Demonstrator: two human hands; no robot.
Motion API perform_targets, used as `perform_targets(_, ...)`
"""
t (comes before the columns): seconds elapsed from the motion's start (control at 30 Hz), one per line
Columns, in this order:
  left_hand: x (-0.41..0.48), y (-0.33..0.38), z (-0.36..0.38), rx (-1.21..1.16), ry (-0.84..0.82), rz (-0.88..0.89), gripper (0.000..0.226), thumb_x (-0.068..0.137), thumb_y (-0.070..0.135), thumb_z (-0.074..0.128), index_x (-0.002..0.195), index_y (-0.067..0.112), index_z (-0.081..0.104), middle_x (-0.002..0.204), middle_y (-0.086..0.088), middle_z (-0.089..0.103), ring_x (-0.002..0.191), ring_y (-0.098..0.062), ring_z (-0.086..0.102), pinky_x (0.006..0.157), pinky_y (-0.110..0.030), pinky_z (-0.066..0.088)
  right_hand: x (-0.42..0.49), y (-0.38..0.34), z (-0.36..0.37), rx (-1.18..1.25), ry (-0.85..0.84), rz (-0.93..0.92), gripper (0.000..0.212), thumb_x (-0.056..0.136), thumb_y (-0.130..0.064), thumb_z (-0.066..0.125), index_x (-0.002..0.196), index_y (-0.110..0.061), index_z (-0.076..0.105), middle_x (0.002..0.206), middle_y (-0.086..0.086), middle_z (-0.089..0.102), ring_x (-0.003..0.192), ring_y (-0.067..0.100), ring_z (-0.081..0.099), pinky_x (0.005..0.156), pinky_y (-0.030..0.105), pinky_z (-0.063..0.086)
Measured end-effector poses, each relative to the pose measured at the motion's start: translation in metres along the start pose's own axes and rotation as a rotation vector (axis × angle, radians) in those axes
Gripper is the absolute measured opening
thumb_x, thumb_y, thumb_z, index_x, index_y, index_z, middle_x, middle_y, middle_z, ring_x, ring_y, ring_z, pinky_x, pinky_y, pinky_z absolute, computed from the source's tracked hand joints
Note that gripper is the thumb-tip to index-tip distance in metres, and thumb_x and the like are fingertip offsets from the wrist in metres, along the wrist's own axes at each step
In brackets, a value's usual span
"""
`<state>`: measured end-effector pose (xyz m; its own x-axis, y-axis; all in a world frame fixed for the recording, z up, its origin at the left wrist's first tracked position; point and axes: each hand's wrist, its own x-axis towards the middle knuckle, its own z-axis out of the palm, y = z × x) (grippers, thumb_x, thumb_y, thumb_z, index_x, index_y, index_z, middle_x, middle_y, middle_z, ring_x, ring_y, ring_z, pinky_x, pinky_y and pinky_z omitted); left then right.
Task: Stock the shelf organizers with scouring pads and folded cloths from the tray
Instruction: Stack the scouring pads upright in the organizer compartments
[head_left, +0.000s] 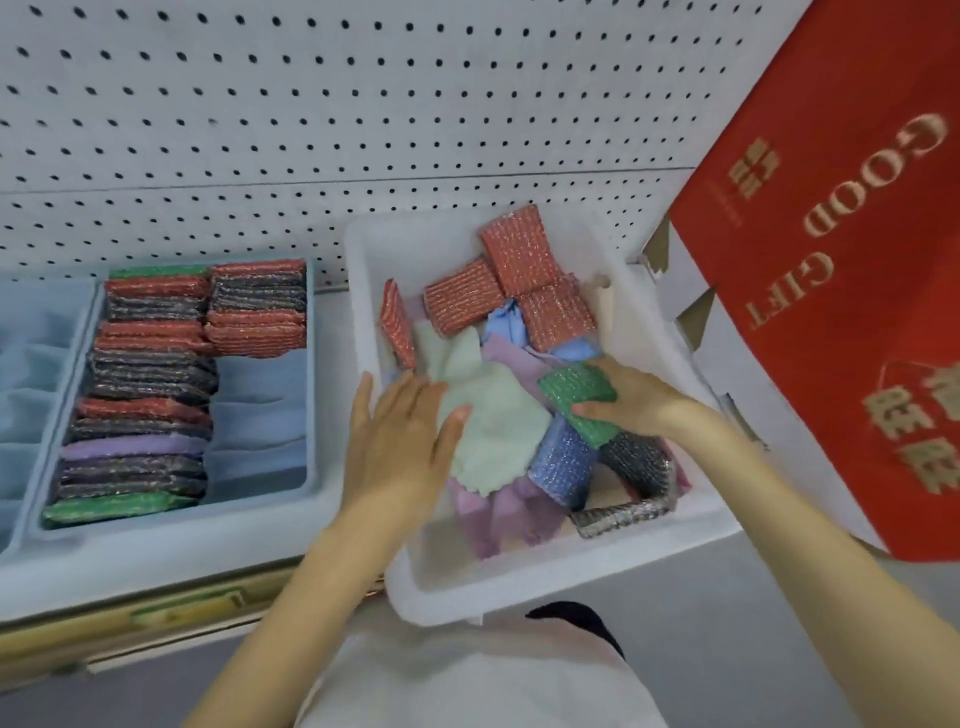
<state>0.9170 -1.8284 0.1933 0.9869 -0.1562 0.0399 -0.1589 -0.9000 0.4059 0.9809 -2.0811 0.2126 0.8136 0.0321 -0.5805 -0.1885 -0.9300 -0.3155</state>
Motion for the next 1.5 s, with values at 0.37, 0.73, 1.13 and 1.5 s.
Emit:
perform_targets(0.37,0.000,-0.001,0.001,-0.002,0.062,-0.060,0.073,0.089,0.056,0.012,0.120,0.015,0.064,0.124,-0.007,0.064,0.125,-0.021,0.049,0.115,-0.026,-0.002,-0.006,0.010,-0.004,-0.098,0.028,-0.045,0.069,0.083,-0.031,0.070,0.140,-0.014,0.034,0.122,0.010,0.052,0.104,0.027,0.057,0.088,0.037,0.049)
perform_targets(0.73,0.001,-0.001,0.001,-0.063,0.067,-0.072,0.072,0.089,0.056,0.013,0.119,0.014,0.064,0.121,-0.007,0.065,0.122,-0.023,0.051,0.115,-0.028,0.002,-0.052,0.037,0.021,0.183,0.058,-0.071,0.024,0.082,-0.030,0.070,0.099,-0.014,0.063,0.100,0.011,0.062,0.085,0.025,0.061,0.070,0.028,0.046)
perform_targets(1.13,-0.007,0.011,-0.008,-0.330,0.206,-0.093,0.048,0.094,0.040,0.034,0.127,0.012,0.056,0.127,-0.004,0.058,0.121,-0.021,0.047,0.107,-0.026,0.027,-0.069,0.035,0.002,0.275,0.394,-0.166,0.030,0.080,-0.013,0.067,0.106,-0.027,0.060,0.091,0.001,0.064,0.087,0.024,0.061,0.069,0.027,0.042)
perform_targets(1.5,-0.012,0.086,-0.024,-1.514,-0.097,-0.509,0.059,0.071,0.037,0.068,0.124,0.015,0.055,0.113,-0.004,0.070,0.099,-0.019,0.069,0.075,-0.033,0.057,-0.074,-0.037,0.029,1.128,0.139,-0.440,0.053,0.094,-0.032,0.053,0.143,-0.034,0.033,0.133,-0.021,0.047,0.128,0.006,0.046,0.108,0.035,0.039)
